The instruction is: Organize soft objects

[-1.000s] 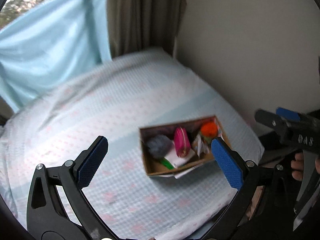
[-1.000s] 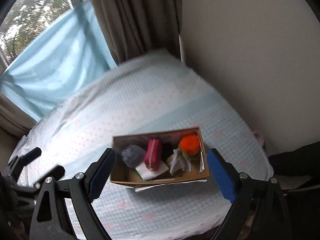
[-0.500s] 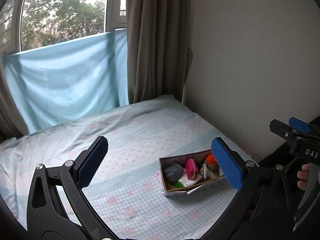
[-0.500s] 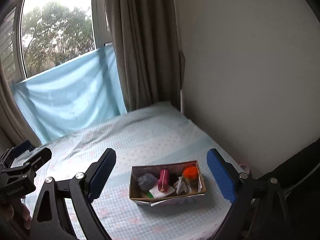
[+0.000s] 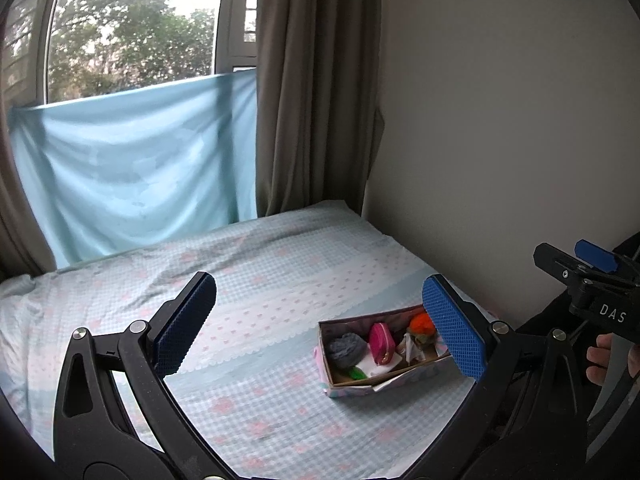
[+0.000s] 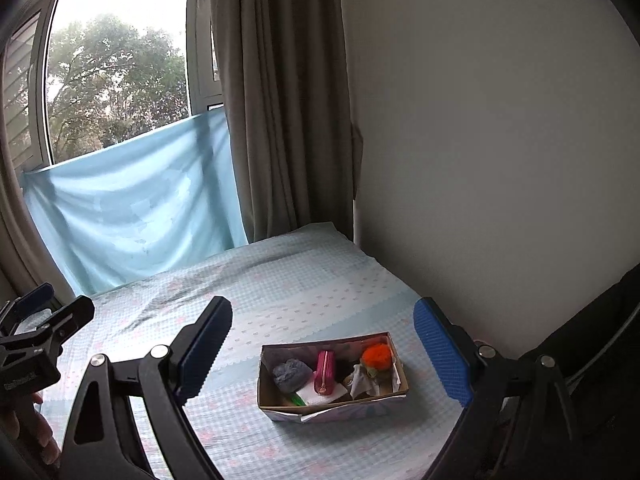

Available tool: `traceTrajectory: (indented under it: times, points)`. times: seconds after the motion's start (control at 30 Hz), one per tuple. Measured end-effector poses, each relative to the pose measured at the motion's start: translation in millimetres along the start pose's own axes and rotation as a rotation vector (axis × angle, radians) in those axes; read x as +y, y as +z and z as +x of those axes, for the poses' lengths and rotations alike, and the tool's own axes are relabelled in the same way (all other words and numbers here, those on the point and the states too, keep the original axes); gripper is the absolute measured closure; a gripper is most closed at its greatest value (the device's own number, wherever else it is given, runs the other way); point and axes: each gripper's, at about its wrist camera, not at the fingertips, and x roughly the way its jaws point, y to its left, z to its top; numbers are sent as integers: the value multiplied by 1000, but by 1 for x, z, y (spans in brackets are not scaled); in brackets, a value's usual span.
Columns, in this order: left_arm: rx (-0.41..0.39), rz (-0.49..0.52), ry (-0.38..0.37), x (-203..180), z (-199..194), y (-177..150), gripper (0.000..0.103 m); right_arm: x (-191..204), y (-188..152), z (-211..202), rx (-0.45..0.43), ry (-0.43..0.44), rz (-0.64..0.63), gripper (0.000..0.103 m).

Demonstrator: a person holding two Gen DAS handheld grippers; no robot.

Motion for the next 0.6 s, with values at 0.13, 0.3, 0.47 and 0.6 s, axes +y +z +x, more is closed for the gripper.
traceTrajectory:
  times: [0.13,0.3,0.47,0.6]
  points:
    - [0,1,-1,-1,6,-1,0,1,2,0,-5,-1,-6,13]
    - [-6,5,6,-3,8,0,0,2,4,3,-15,-4,-12,13]
    - [-10,7,15,-4,10,0,0,1,6,6,-19,-10,-12,13]
    - [-8,4,15,-4,13,1,0,0,8,9,-20,-10,-12,13]
